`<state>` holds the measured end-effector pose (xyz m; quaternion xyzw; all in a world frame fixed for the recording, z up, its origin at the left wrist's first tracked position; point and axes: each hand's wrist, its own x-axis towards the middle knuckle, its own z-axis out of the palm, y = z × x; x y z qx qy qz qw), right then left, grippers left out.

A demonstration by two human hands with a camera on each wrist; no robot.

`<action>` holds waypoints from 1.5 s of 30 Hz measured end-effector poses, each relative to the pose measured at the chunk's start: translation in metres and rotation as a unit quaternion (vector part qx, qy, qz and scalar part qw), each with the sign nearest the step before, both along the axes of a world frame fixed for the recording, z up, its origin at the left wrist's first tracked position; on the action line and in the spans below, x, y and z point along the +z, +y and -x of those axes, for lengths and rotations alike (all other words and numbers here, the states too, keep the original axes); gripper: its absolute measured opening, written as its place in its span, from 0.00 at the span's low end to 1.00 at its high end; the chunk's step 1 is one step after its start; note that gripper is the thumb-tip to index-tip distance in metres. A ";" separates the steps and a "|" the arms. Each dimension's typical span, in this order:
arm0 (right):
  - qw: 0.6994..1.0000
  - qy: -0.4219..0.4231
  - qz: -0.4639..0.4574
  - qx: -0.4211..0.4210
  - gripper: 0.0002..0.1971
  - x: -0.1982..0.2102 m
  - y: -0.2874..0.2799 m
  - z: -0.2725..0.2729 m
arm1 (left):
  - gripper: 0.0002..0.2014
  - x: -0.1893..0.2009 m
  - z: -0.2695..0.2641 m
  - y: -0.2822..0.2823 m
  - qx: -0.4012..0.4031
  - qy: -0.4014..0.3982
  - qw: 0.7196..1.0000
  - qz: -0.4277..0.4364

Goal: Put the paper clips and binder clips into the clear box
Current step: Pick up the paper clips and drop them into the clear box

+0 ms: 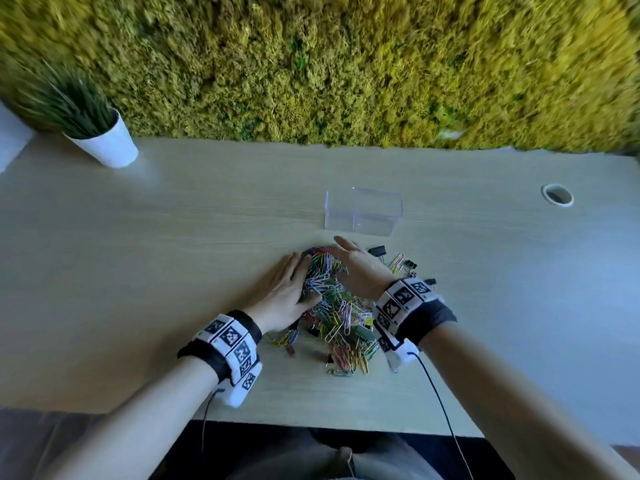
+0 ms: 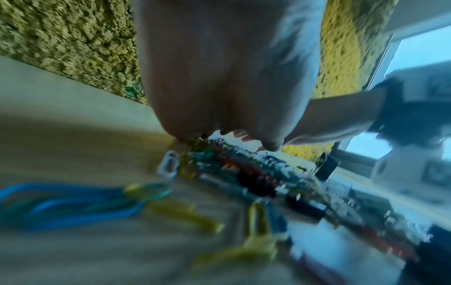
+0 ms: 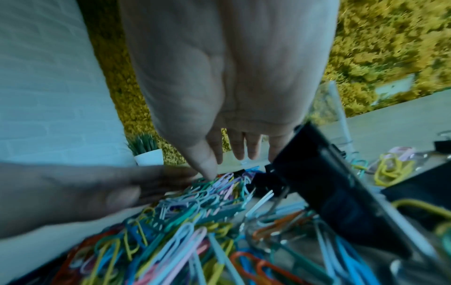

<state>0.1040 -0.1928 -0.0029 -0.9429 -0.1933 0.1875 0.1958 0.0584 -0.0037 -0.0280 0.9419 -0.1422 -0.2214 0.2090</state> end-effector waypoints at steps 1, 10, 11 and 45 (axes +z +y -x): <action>0.999 -0.008 0.013 0.028 0.32 -0.002 0.003 0.000 | 0.39 0.004 -0.001 -0.004 0.000 0.002 0.999 0.044; 0.984 -0.113 0.041 0.130 0.31 0.005 -0.014 0.029 | 0.37 0.044 -0.085 -0.003 -0.003 -0.248 0.967 0.050; 0.981 -0.114 0.046 0.152 0.32 0.005 -0.012 0.033 | 0.37 0.047 -0.094 -0.007 -0.005 -0.256 0.965 0.046; 0.923 -0.124 -0.289 -0.222 0.08 0.056 -0.048 -0.047 | 0.42 0.041 -0.101 -0.001 0.059 -0.243 0.968 0.015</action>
